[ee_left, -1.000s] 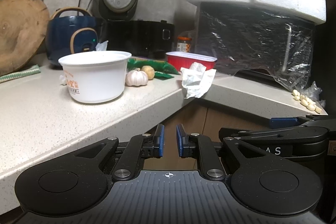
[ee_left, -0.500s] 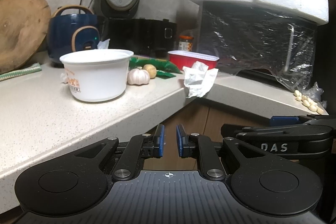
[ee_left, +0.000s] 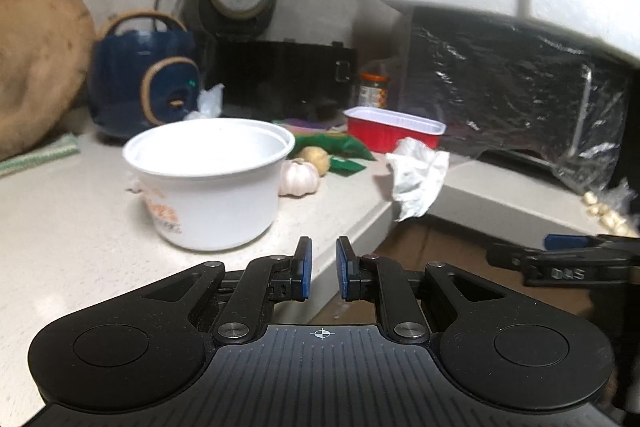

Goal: Collect trash
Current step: 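Grasp the white bowl rim with the left tool while the right tool approaches the tissue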

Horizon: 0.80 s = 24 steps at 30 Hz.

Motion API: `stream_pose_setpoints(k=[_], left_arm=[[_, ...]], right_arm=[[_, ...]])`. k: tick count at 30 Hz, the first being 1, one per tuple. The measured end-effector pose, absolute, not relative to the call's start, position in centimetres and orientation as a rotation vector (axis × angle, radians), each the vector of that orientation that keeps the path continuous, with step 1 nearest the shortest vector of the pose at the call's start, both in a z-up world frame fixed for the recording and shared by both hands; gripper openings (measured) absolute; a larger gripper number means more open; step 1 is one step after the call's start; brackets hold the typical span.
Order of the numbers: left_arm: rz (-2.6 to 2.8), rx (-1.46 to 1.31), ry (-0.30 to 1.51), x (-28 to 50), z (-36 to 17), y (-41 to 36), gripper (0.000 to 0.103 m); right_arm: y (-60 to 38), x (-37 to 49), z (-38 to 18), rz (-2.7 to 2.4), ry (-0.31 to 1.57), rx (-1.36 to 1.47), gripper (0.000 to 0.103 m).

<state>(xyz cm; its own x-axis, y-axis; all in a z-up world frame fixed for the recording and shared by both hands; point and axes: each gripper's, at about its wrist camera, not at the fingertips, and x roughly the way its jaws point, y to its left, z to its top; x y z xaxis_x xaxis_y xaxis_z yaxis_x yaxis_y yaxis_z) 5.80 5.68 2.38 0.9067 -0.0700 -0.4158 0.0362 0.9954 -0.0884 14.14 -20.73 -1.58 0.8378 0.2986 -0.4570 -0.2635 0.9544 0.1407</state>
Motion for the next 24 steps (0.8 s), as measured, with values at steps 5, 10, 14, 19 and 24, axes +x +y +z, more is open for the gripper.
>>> stream_pose_setpoints(k=[5,10,14,19,24], left_arm=[[-0.082,-0.099,0.434,6.8,4.6,7.3,0.016],[-0.052,-0.086,0.442,8.1,6.9,9.2,0.016],[-0.119,-0.125,0.428,8.8,8.3,10.8,0.016],[-0.005,-0.093,0.347,9.0,9.8,13.5,0.017],[0.149,-0.059,0.397,11.3,9.4,17.1,0.017]], right_arm=[[-21.3,17.3,-0.9,0.224,0.49,0.029,0.103],[-21.3,21.0,-0.1,0.179,0.517,-0.011,0.103],[-20.9,24.5,0.5,0.124,0.533,-0.024,0.103],[-20.0,25.6,0.6,0.316,0.524,0.066,0.103],[-16.4,25.5,0.5,0.428,0.526,0.034,0.103]])
